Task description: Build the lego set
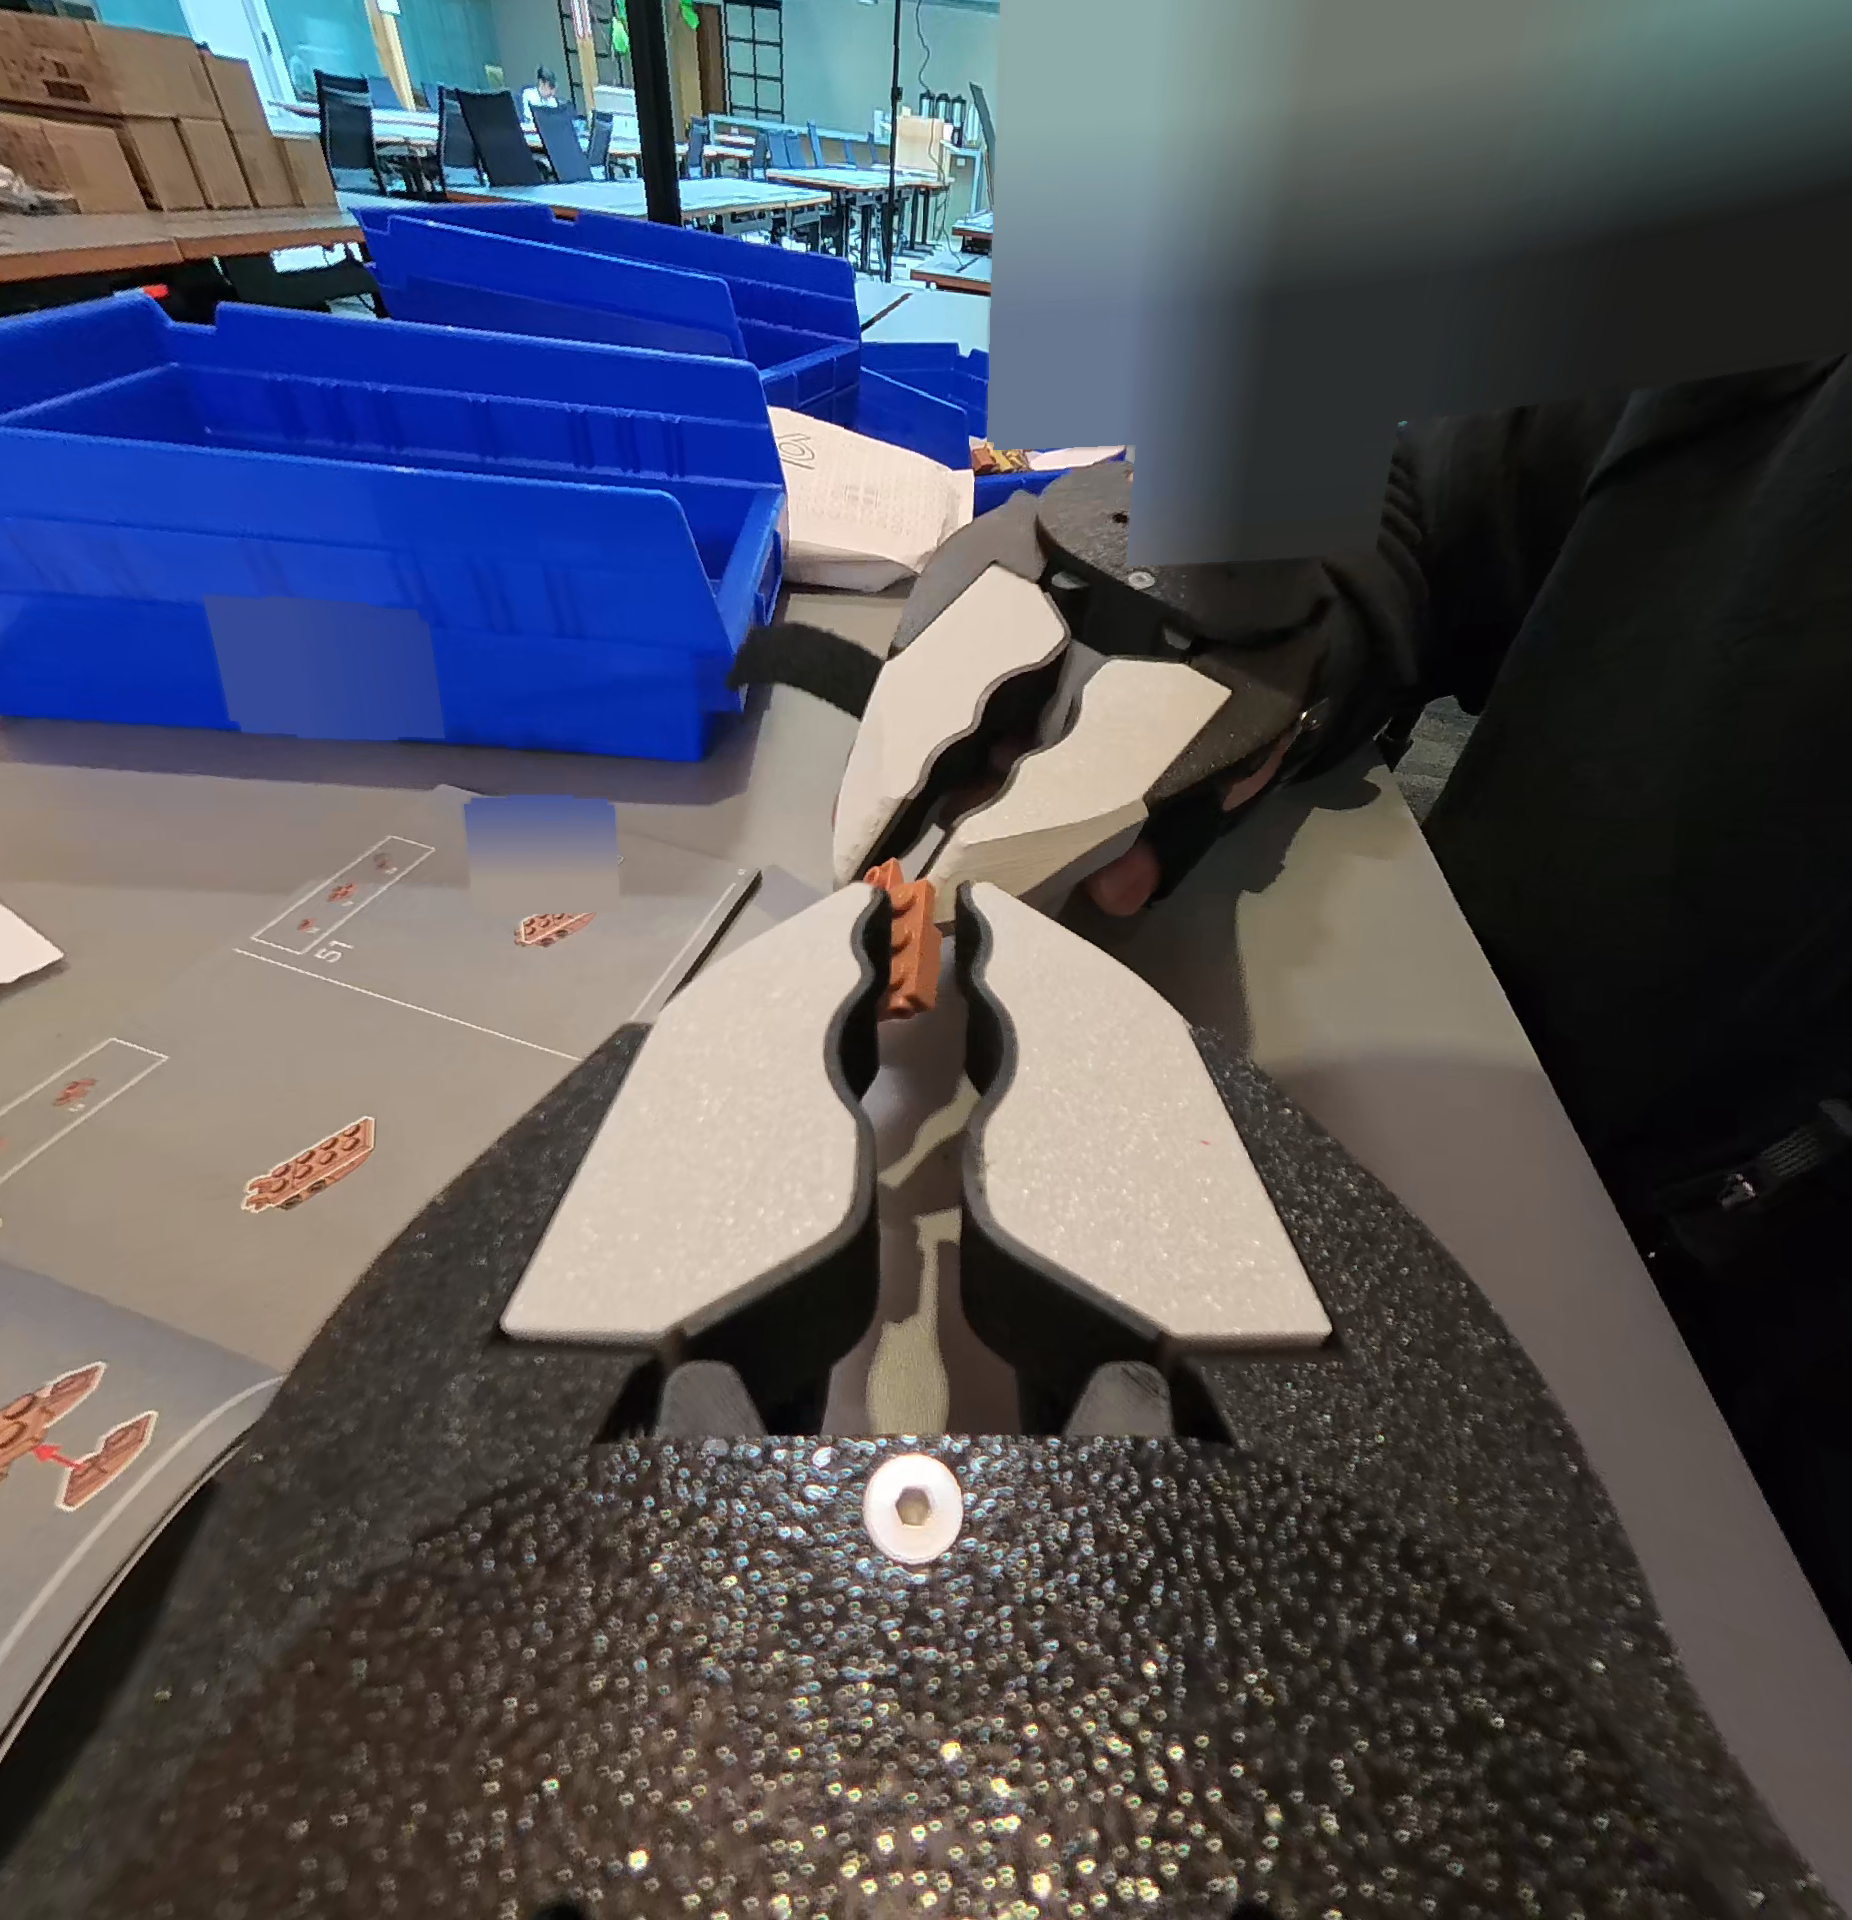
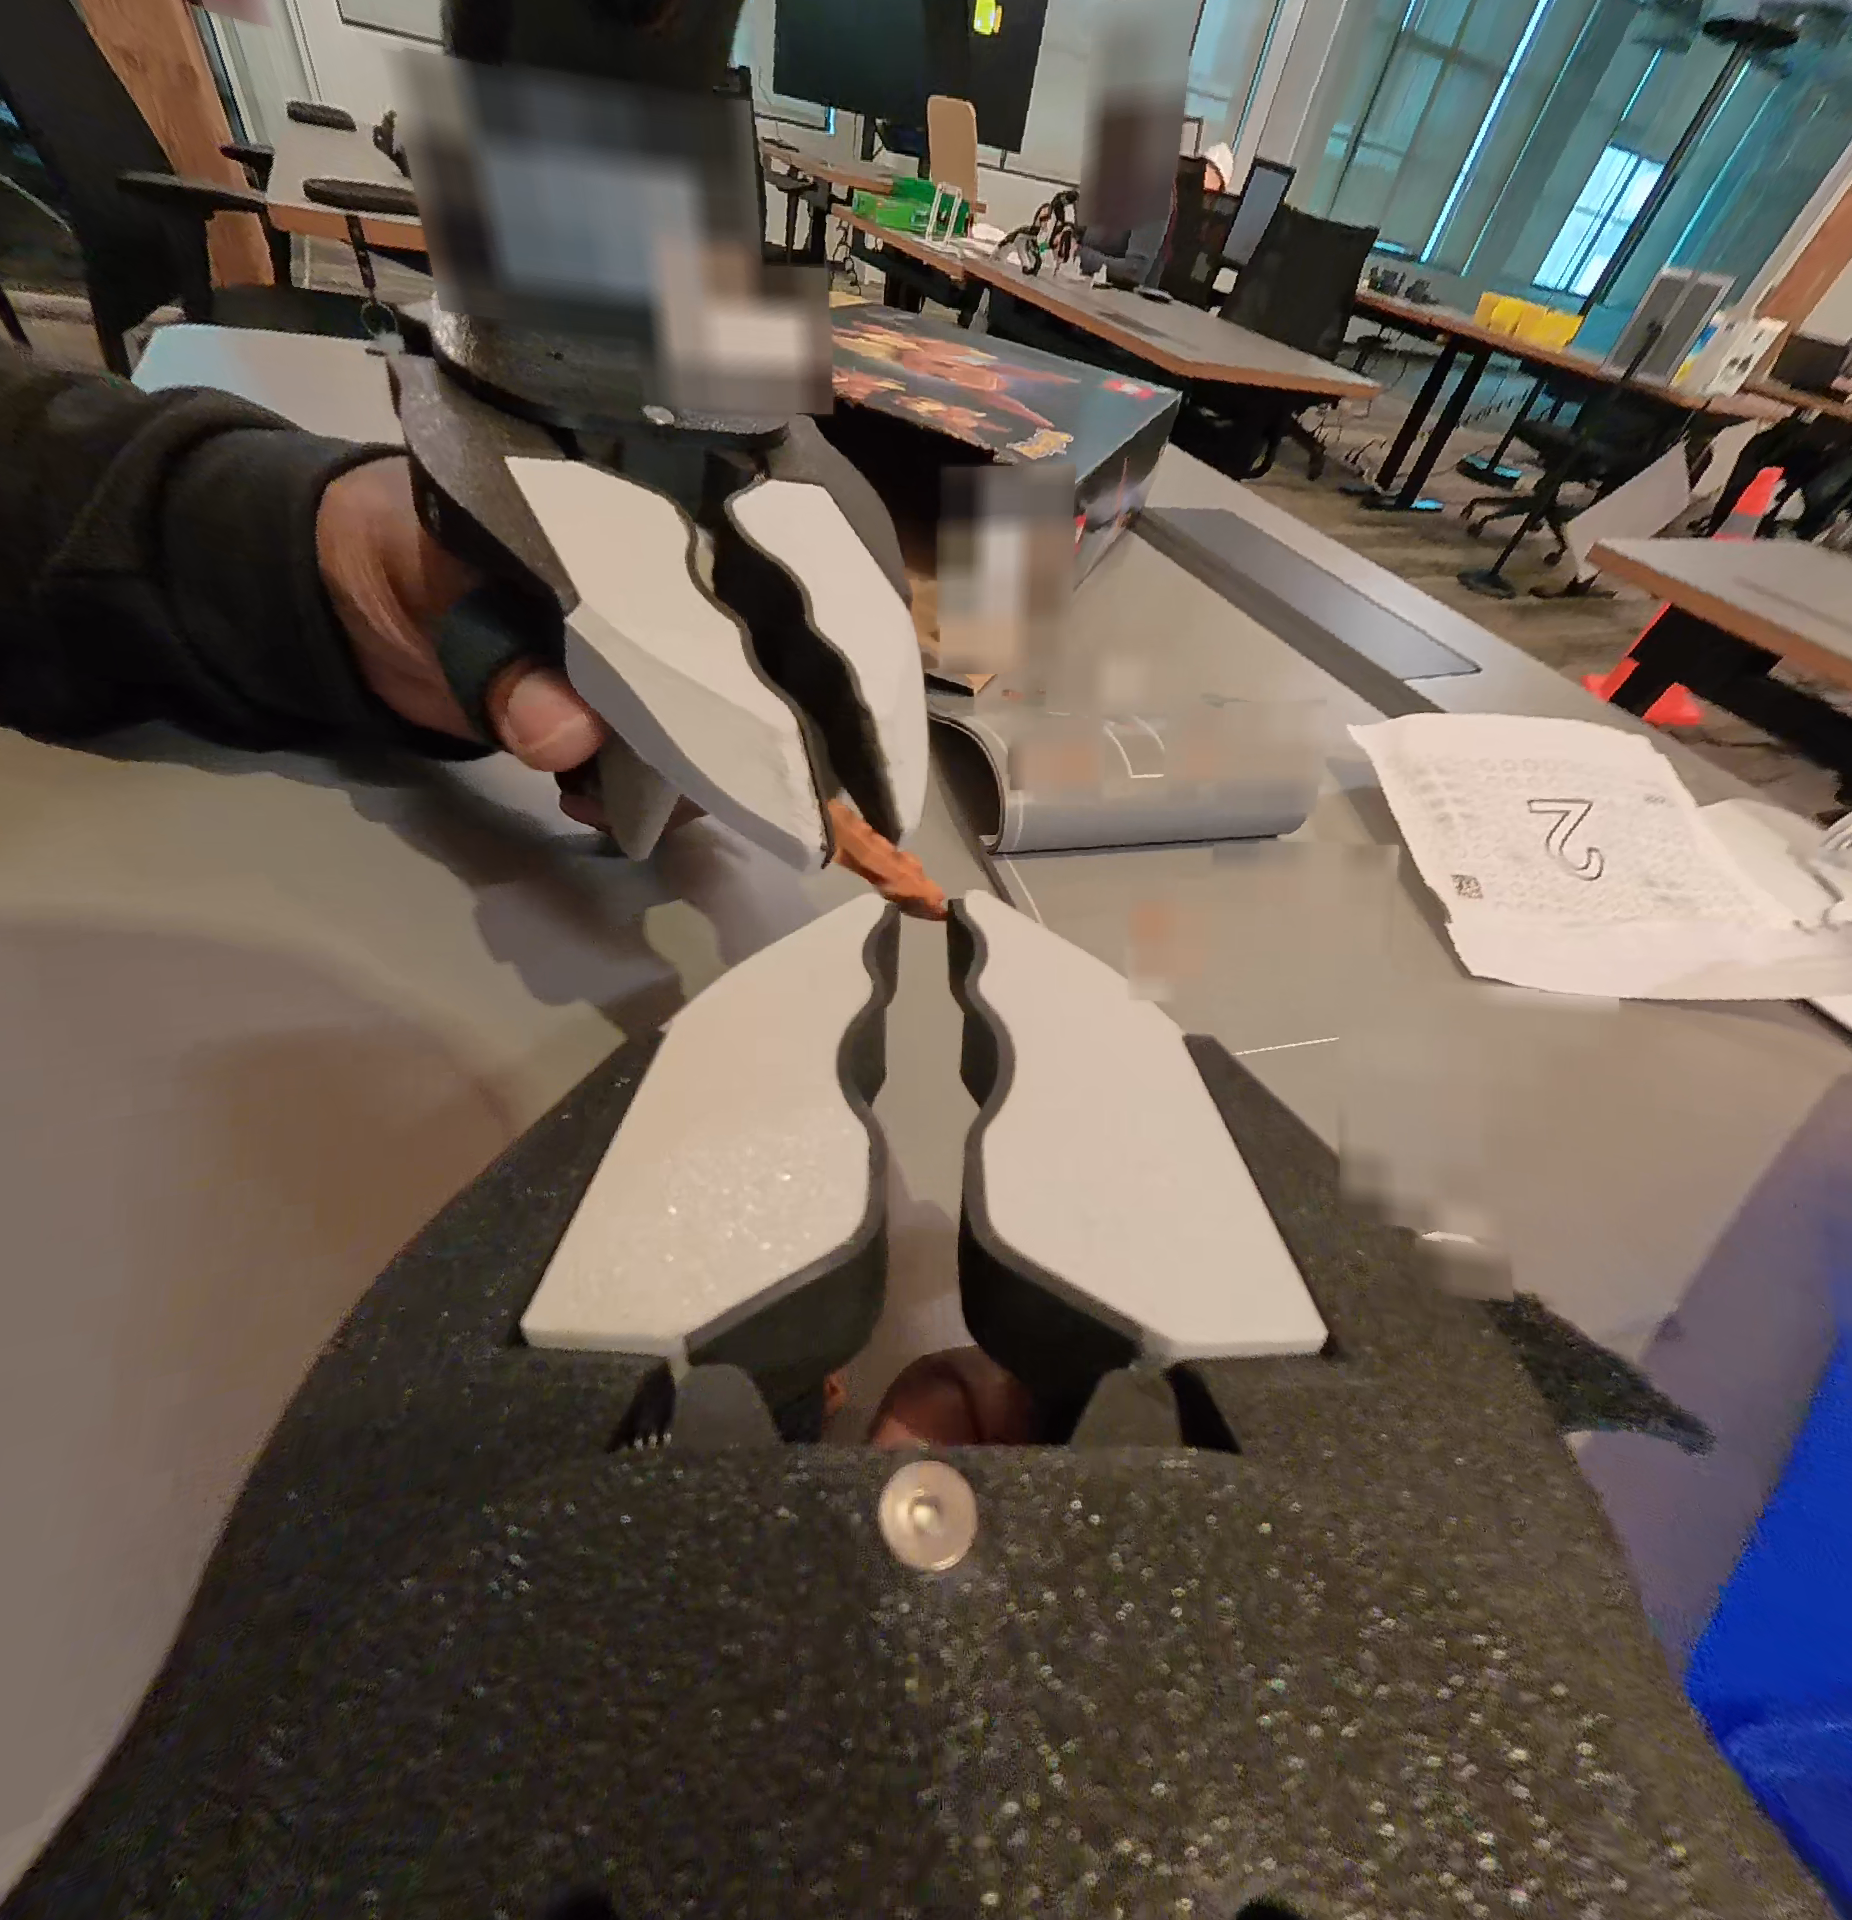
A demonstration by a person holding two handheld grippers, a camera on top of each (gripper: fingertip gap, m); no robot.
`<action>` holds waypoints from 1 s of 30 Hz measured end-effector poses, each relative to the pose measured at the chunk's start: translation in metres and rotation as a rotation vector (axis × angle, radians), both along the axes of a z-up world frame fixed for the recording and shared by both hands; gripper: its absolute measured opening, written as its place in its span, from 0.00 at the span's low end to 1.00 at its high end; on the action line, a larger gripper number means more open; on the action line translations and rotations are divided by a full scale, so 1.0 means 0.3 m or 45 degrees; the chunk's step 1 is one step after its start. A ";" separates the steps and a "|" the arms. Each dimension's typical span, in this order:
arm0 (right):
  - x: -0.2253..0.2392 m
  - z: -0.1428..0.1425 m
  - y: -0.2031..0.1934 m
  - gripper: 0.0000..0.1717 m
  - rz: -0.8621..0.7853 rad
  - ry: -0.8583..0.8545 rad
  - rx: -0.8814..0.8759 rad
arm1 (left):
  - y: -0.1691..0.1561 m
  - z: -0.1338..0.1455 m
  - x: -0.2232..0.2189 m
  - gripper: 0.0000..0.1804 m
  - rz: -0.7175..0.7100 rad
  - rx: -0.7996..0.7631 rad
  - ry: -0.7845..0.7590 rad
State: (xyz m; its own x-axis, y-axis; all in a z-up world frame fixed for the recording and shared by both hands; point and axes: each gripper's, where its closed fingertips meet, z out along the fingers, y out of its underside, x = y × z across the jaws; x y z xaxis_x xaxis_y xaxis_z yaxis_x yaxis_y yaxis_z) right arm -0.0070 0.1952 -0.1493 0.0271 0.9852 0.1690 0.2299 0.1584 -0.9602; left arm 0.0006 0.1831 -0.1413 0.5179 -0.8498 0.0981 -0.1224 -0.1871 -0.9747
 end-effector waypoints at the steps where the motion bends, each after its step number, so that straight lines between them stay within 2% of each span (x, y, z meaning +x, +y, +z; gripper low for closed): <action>1: 0.001 0.002 -0.001 0.05 0.004 0.005 0.027 | 0.000 0.000 -0.001 0.06 0.000 -0.006 -0.002; 7: 0.001 0.011 -0.019 0.04 0.037 0.026 0.161 | 0.000 -0.024 -0.002 0.09 0.001 -0.055 0.025; 11: -0.001 0.004 -0.029 0.03 0.040 0.013 0.215 | 0.004 -0.032 -0.009 0.05 0.001 -0.082 0.010; 23: 0.001 -0.004 -0.042 0.05 0.052 0.005 0.370 | -0.006 -0.042 -0.007 0.04 -0.028 -0.028 0.080; 30: 0.005 0.011 -0.054 0.07 0.080 0.025 0.361 | -0.023 -0.028 -0.002 0.04 -0.083 0.032 0.071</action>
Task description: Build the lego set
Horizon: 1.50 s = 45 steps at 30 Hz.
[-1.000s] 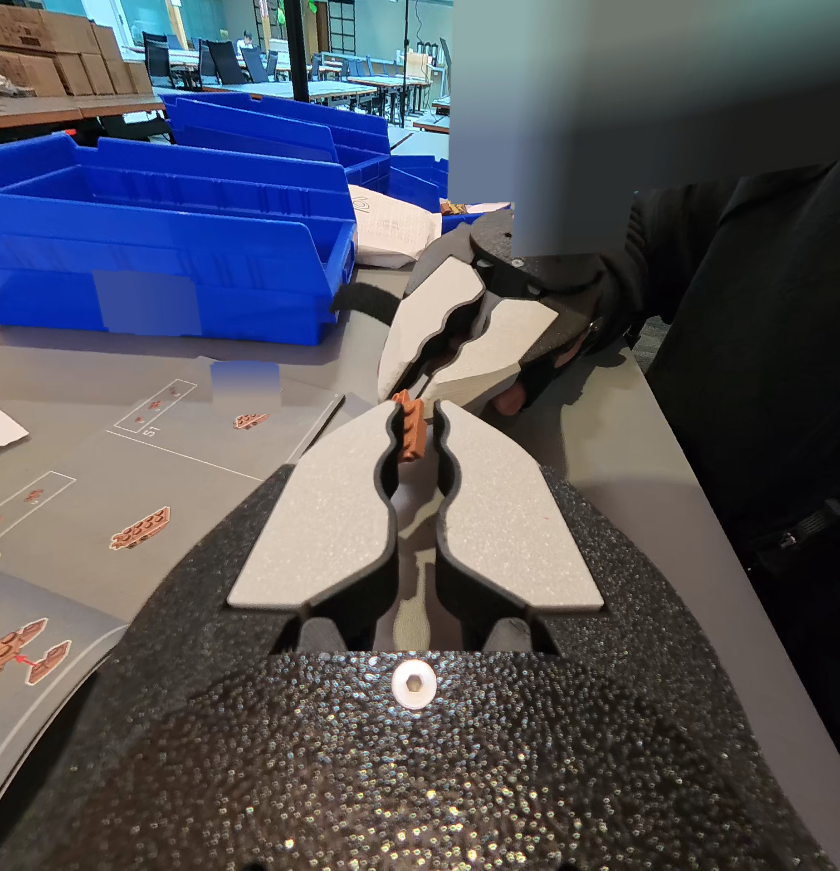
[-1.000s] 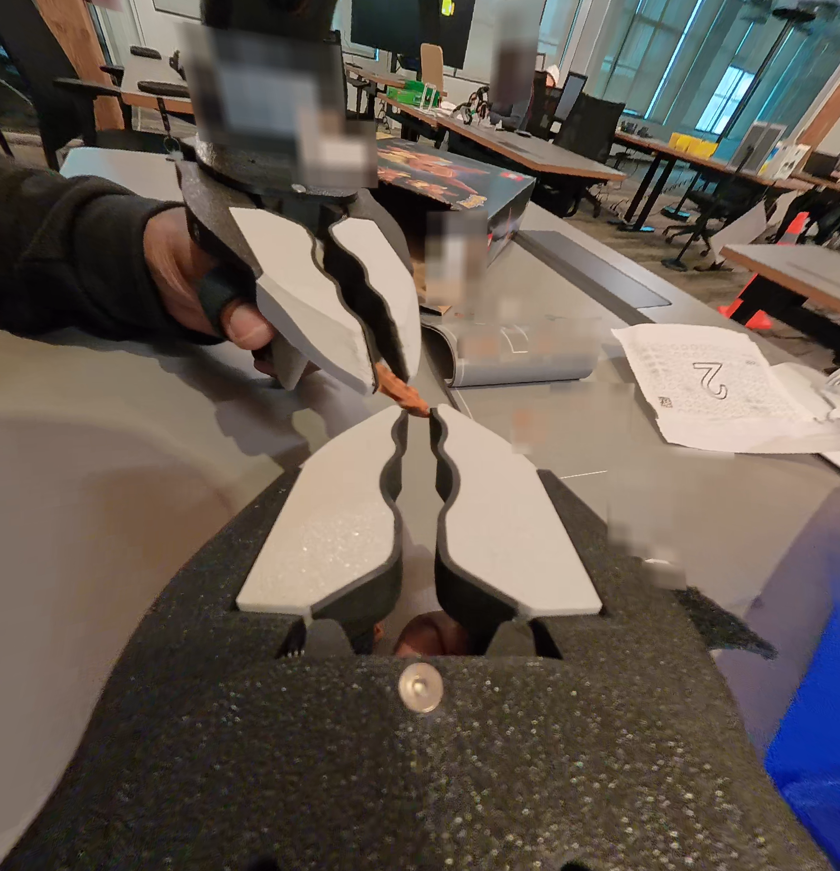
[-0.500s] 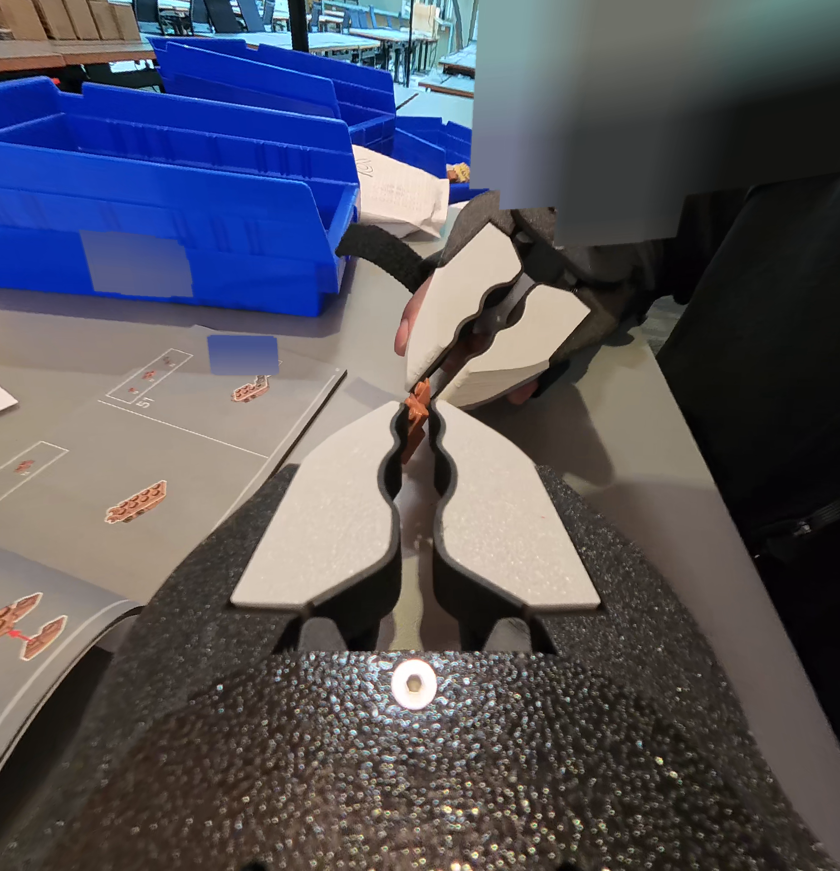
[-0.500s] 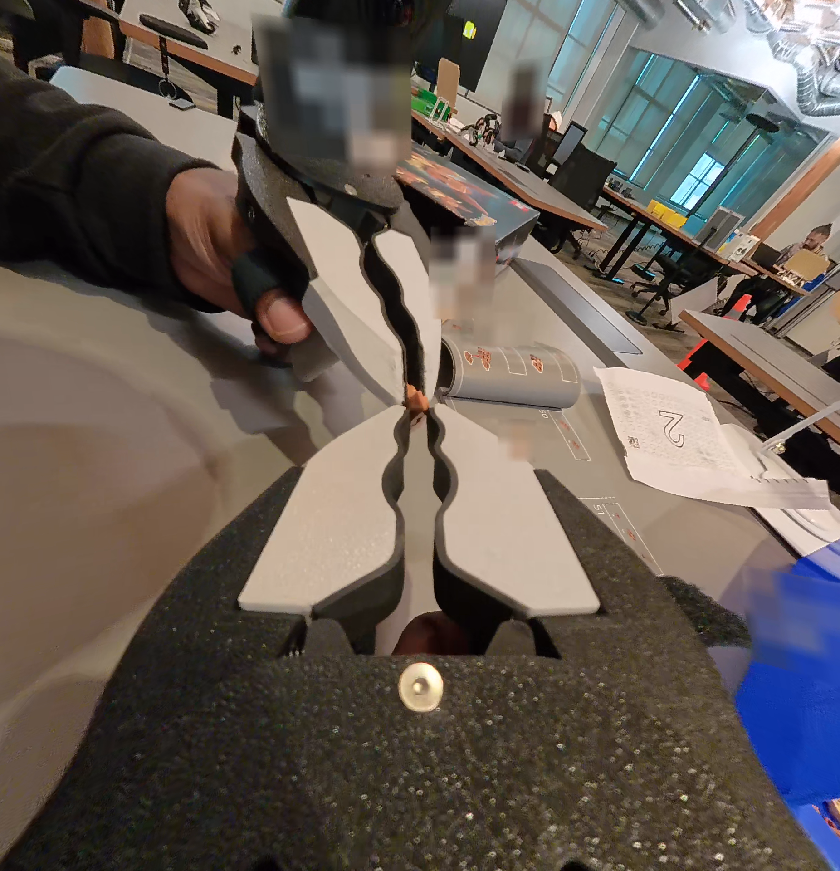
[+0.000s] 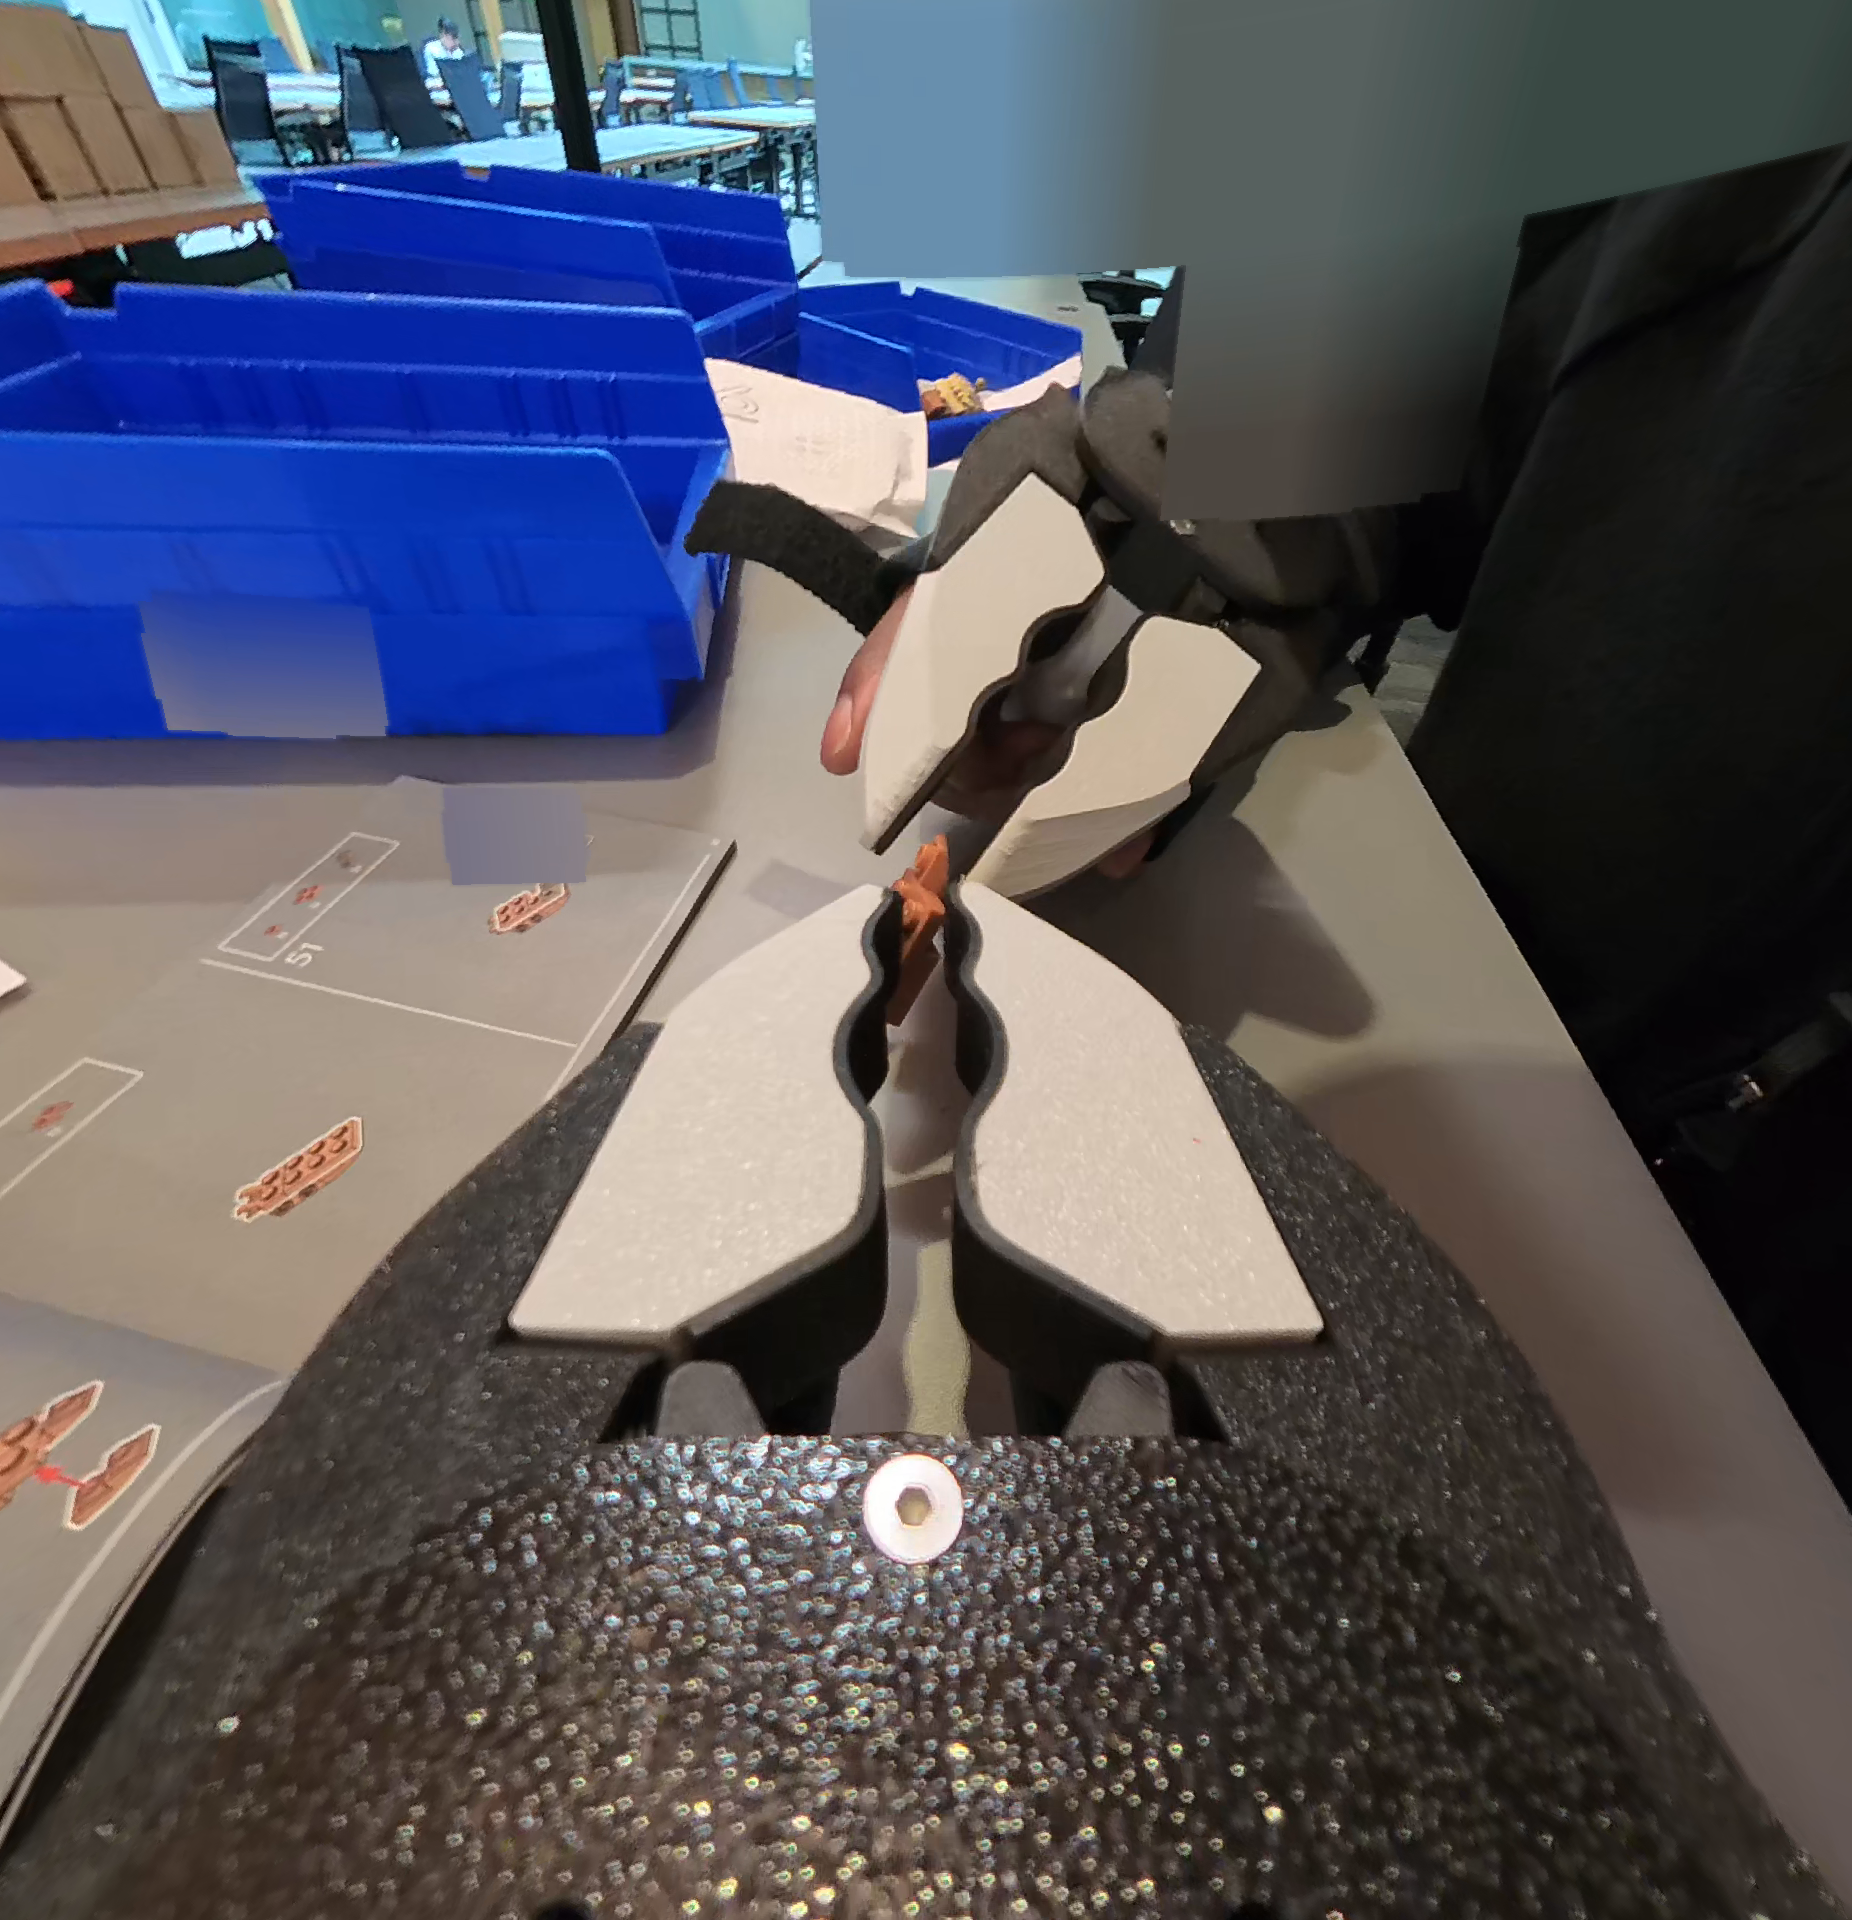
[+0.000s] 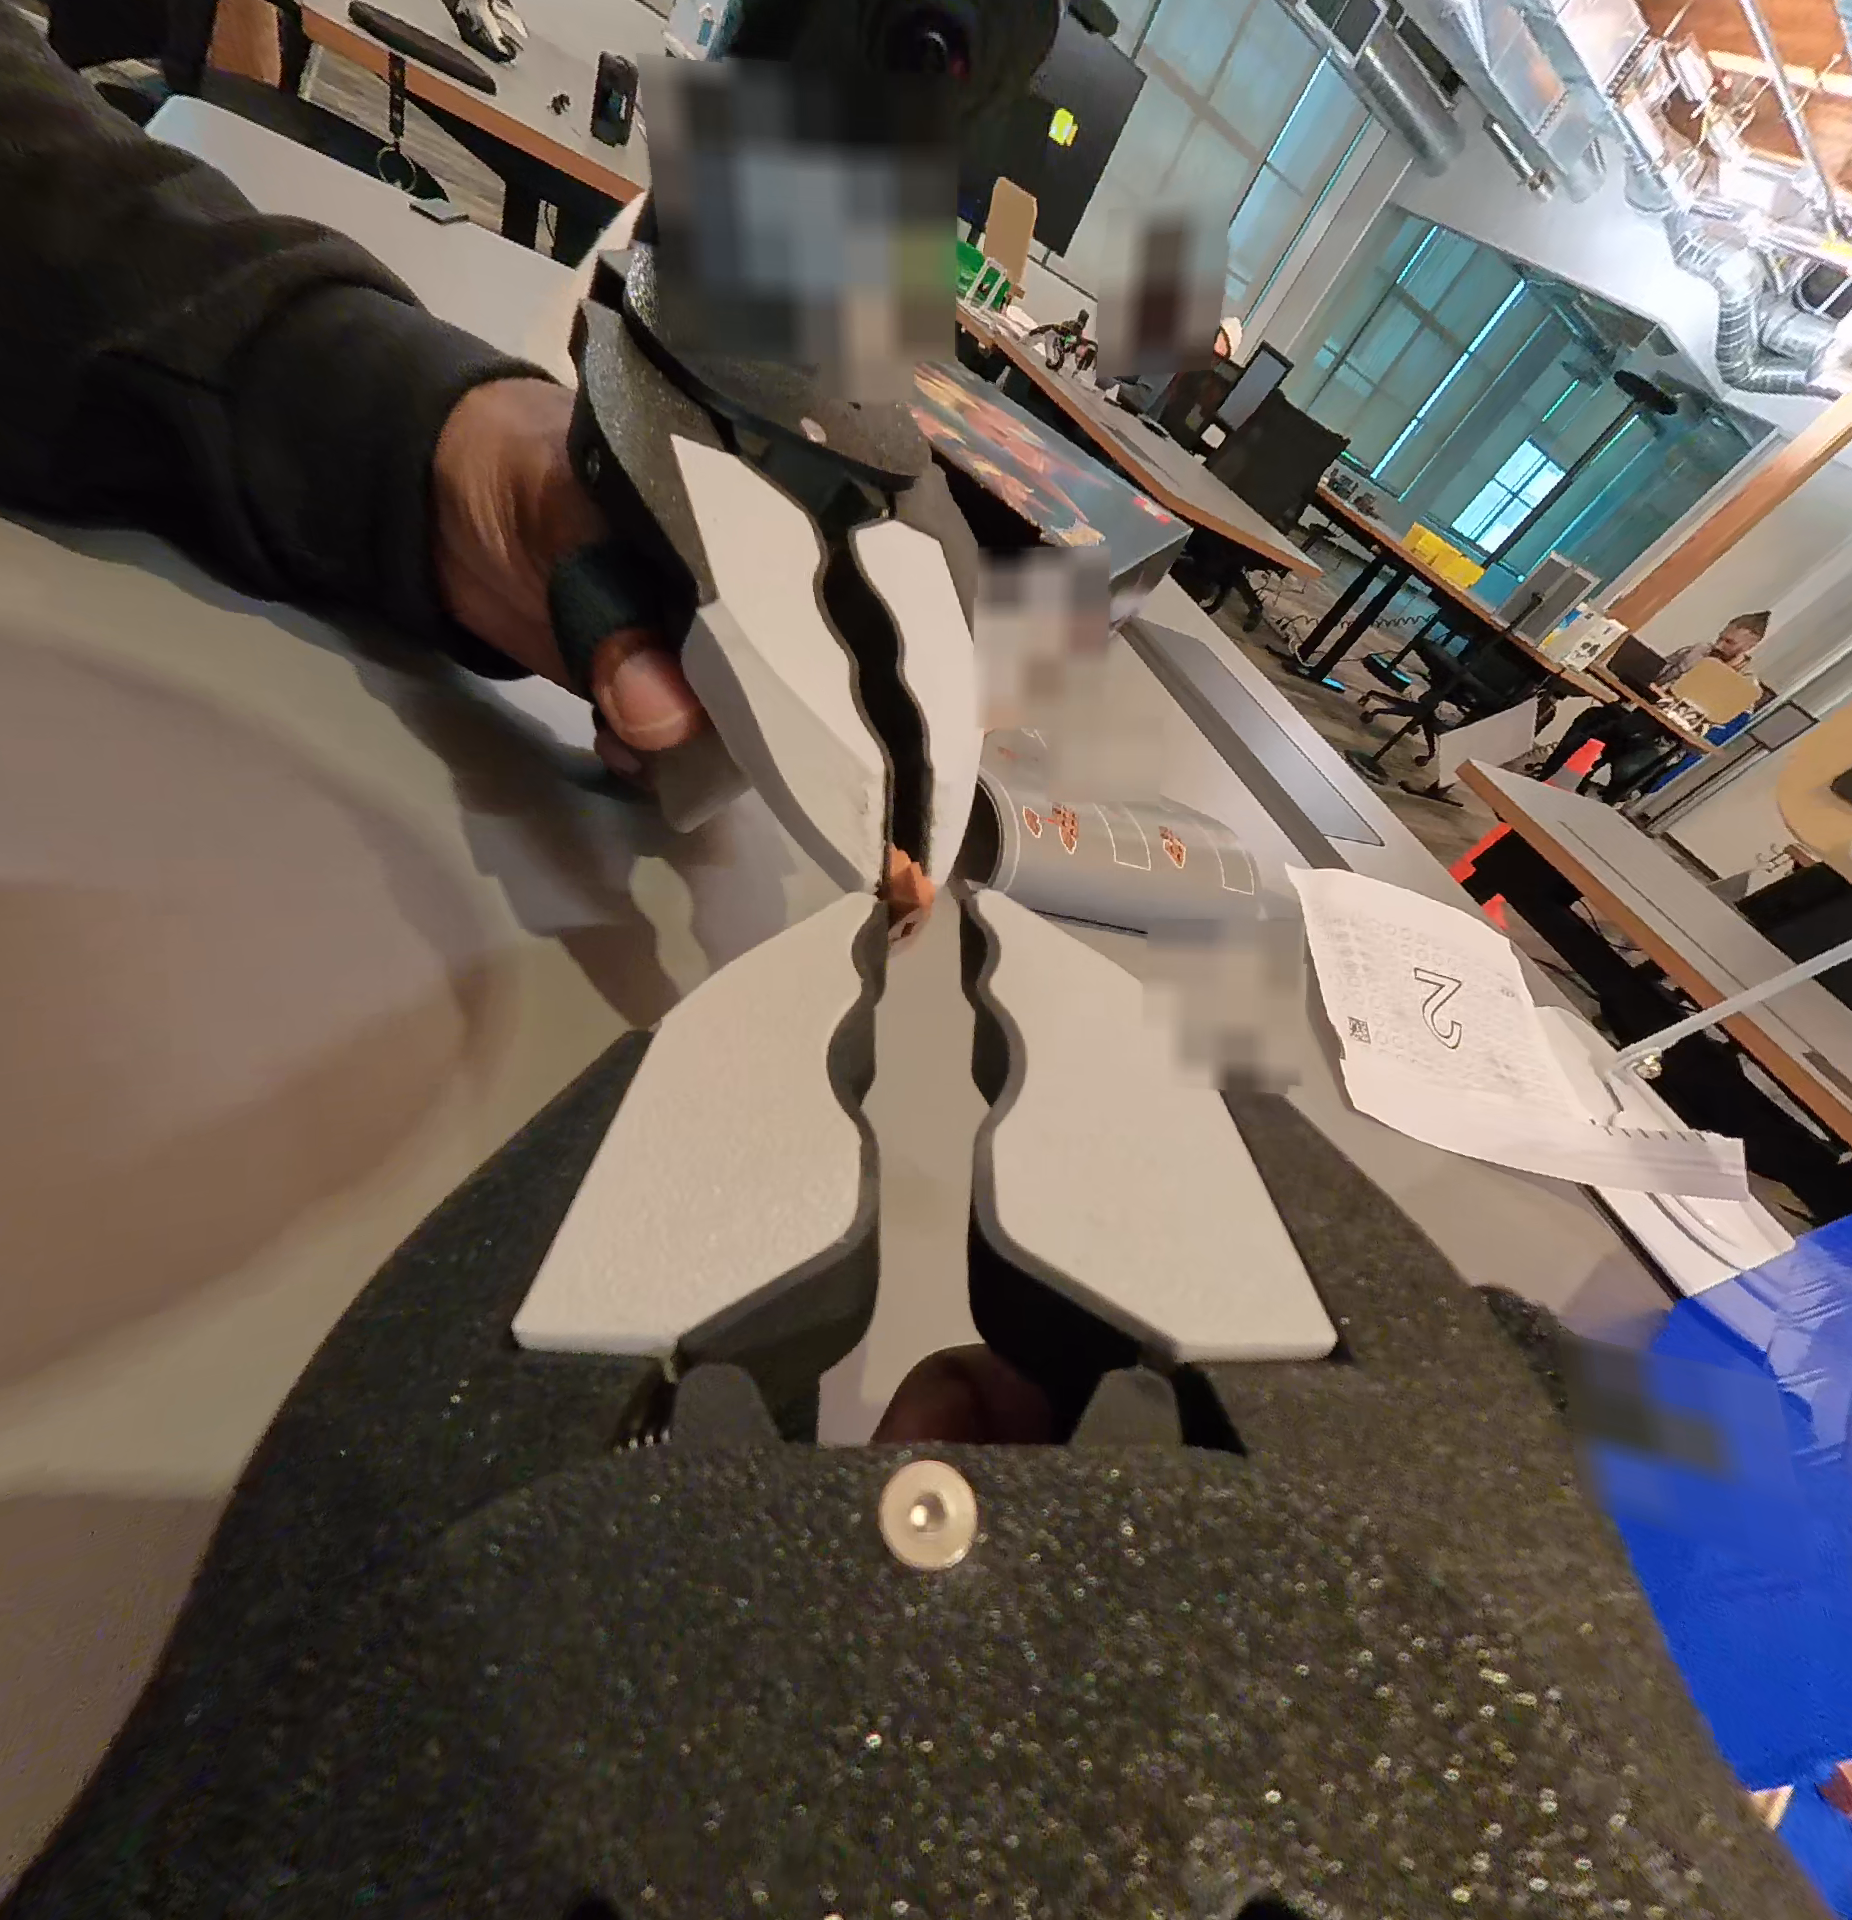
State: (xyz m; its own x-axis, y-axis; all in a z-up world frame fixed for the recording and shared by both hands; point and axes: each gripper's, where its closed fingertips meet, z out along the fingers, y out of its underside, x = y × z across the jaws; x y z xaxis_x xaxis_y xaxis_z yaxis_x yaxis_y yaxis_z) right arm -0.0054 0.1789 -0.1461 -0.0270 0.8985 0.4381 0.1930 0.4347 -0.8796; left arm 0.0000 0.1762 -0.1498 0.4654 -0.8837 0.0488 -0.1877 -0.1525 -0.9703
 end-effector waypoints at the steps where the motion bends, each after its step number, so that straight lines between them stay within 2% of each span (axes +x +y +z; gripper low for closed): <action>1: 0.001 0.001 -0.003 0.07 0.005 -0.001 0.005 | -0.002 0.001 0.001 0.04 -0.008 0.003 -0.002; 13: 0.006 -0.005 -0.032 0.07 0.056 -0.044 0.095 | -0.028 0.014 0.018 0.04 -0.089 -0.013 -0.045; 30: 0.016 -0.027 -0.058 0.04 0.138 -0.133 0.124 | -0.054 -0.007 0.029 0.04 -0.150 0.013 0.062; 40: 0.019 -0.024 -0.051 0.04 0.169 -0.151 -0.049 | -0.049 -0.002 0.032 0.04 -0.129 0.019 0.044; 45: 0.017 0.014 -0.036 0.04 0.210 -0.074 -0.413 | -0.019 0.056 -0.003 0.09 -0.071 -0.036 -0.150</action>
State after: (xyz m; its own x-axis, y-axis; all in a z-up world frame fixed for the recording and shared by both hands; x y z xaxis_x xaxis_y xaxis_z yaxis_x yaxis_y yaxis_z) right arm -0.0002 0.1682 -0.1419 -0.1993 0.9719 0.1250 0.1972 0.1647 -0.9664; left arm -0.0008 0.1706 -0.1330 0.4054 -0.9055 0.1252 -0.0818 -0.1723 -0.9816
